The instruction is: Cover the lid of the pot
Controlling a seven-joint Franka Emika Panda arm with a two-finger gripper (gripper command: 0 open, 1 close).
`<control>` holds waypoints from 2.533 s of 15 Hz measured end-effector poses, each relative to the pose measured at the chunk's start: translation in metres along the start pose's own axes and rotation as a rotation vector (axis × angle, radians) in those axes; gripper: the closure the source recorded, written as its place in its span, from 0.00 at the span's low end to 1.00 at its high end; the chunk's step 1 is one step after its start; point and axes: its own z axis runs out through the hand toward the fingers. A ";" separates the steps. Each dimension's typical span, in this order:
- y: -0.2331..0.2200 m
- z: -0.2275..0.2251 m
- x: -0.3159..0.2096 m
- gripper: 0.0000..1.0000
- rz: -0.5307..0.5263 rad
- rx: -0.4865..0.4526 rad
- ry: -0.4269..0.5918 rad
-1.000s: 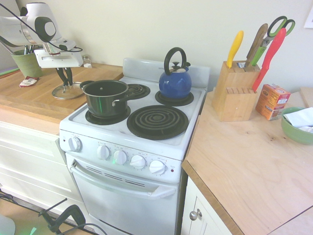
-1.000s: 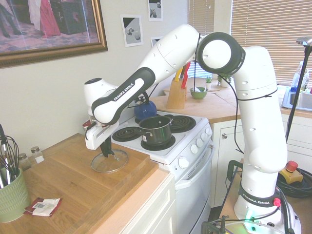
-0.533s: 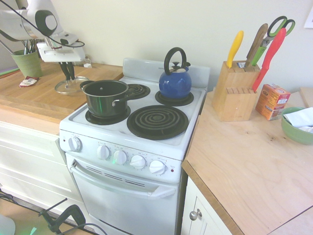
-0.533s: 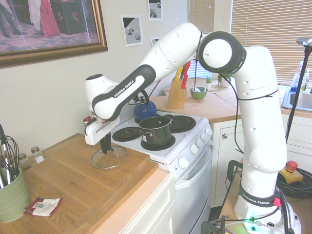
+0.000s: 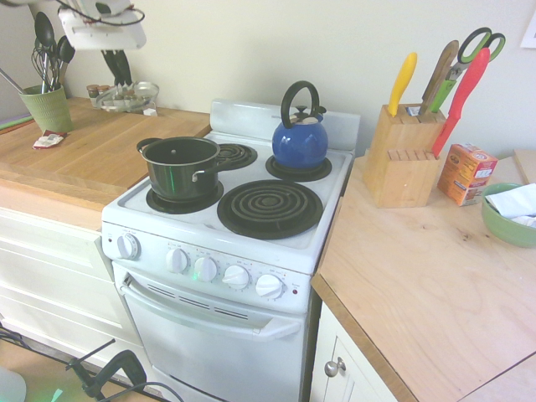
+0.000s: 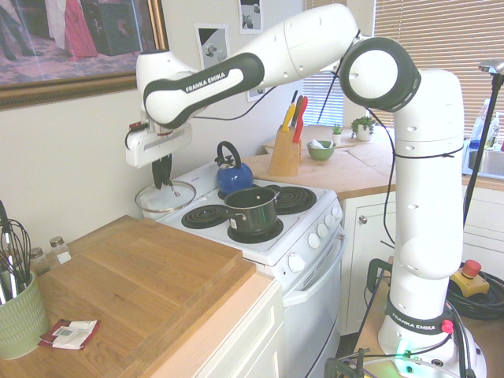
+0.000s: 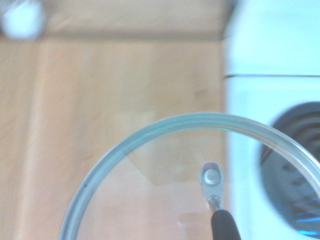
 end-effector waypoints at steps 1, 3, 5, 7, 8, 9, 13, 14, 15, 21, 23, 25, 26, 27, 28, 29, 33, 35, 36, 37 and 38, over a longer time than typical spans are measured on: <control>0.014 -0.009 0.012 1.00 0.029 -0.007 0.006; 0.049 -0.019 0.032 1.00 0.089 -0.026 0.015; 0.088 -0.017 0.037 1.00 0.136 -0.056 0.008; 0.127 -0.011 0.032 1.00 0.173 -0.072 0.003; 0.147 -0.007 0.030 1.00 0.196 -0.075 0.004; 0.167 -0.004 0.030 1.00 0.221 -0.078 0.006; 0.218 0.012 0.042 1.00 0.284 -0.073 0.023; 0.221 0.018 0.044 1.00 0.289 -0.071 0.026; 0.221 0.023 0.047 1.00 0.292 -0.069 0.028; 0.218 0.048 0.049 1.00 0.290 -0.085 0.011; 0.219 0.058 0.047 1.00 0.286 -0.091 0.004; 0.219 0.066 0.045 1.00 0.284 -0.096 -0.001; 0.219 0.067 0.045 1.00 0.283 -0.098 -0.003; 0.219 0.068 0.046 1.00 0.282 -0.098 -0.003; 0.219 0.070 0.046 1.00 0.281 -0.100 -0.005; 0.219 0.073 0.045 1.00 0.280 -0.104 -0.008; 0.216 0.085 0.045 1.00 0.267 -0.117 -0.017; 0.216 0.085 0.044 0.00 0.257 -0.118 -0.018; 0.215 0.085 0.044 0.00 0.250 -0.117 -0.019; 0.216 0.085 0.044 0.00 0.245 -0.117 -0.019; 0.216 0.085 0.044 0.00 0.242 -0.117 -0.020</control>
